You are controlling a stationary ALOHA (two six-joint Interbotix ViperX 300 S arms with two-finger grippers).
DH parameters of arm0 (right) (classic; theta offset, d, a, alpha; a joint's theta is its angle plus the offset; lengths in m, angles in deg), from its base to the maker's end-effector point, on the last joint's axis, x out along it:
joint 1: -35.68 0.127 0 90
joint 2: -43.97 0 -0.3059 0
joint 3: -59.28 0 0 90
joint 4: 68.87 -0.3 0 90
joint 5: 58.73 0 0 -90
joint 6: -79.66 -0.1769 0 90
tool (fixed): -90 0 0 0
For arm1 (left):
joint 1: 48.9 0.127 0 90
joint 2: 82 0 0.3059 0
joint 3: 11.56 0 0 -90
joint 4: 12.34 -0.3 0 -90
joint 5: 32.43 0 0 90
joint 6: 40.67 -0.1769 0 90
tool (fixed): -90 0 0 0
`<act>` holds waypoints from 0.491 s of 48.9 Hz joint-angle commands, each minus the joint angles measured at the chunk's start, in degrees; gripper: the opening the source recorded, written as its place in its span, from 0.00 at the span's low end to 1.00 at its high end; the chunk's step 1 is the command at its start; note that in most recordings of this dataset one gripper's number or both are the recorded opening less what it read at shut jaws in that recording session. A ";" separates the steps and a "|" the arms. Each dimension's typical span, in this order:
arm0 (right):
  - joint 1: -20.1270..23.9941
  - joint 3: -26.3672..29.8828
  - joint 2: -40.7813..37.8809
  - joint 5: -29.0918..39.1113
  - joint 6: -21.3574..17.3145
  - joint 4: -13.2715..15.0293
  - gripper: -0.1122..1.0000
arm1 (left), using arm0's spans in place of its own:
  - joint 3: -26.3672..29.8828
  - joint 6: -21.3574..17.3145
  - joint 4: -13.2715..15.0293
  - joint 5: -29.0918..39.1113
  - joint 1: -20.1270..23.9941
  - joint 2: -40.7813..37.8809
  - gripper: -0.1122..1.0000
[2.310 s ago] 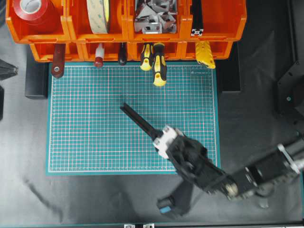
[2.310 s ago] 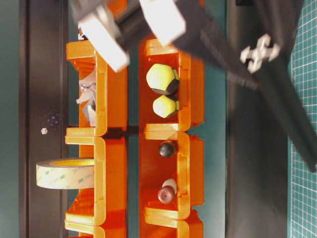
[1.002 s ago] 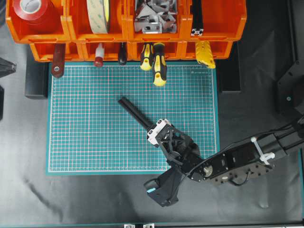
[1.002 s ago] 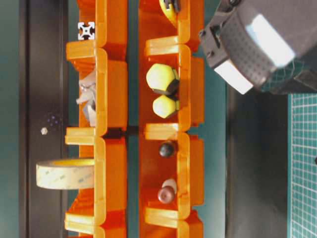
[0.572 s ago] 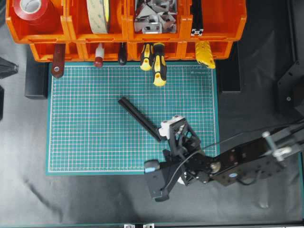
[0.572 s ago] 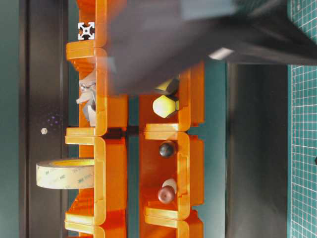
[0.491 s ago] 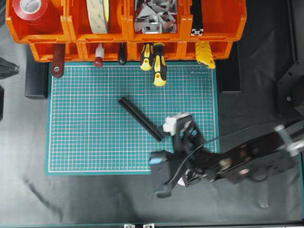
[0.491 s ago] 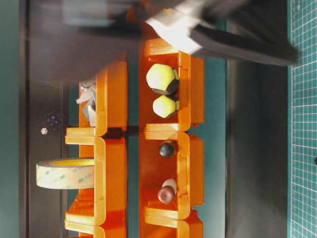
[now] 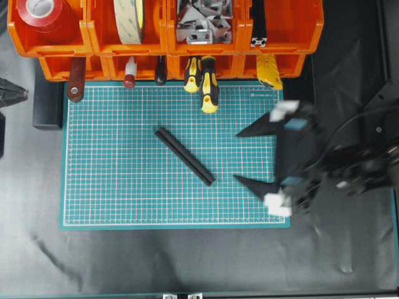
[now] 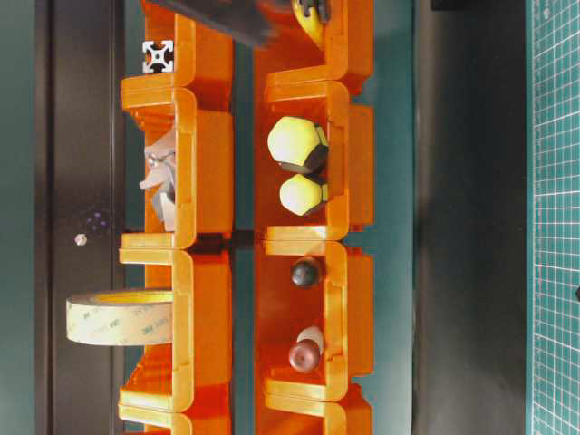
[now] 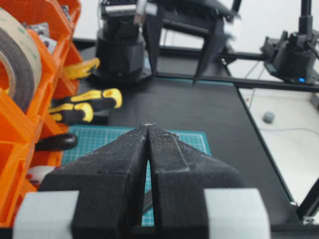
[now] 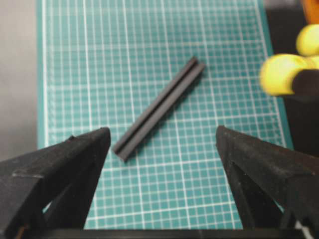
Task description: Pick frame from container rack with right arm.
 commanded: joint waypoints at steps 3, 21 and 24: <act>-1.41 -3.52 8.00 -4.92 -2.20 0.35 0.84 | 0.88 0.18 -0.18 -0.53 0.18 -0.09 0.10; -4.57 -12.83 26.37 -13.18 -3.69 0.79 0.82 | 0.26 0.18 -0.18 -0.18 0.18 0.70 0.10; -4.57 -13.71 28.74 -13.18 -3.69 0.79 0.81 | 0.26 0.26 -0.09 -0.18 0.18 0.70 0.10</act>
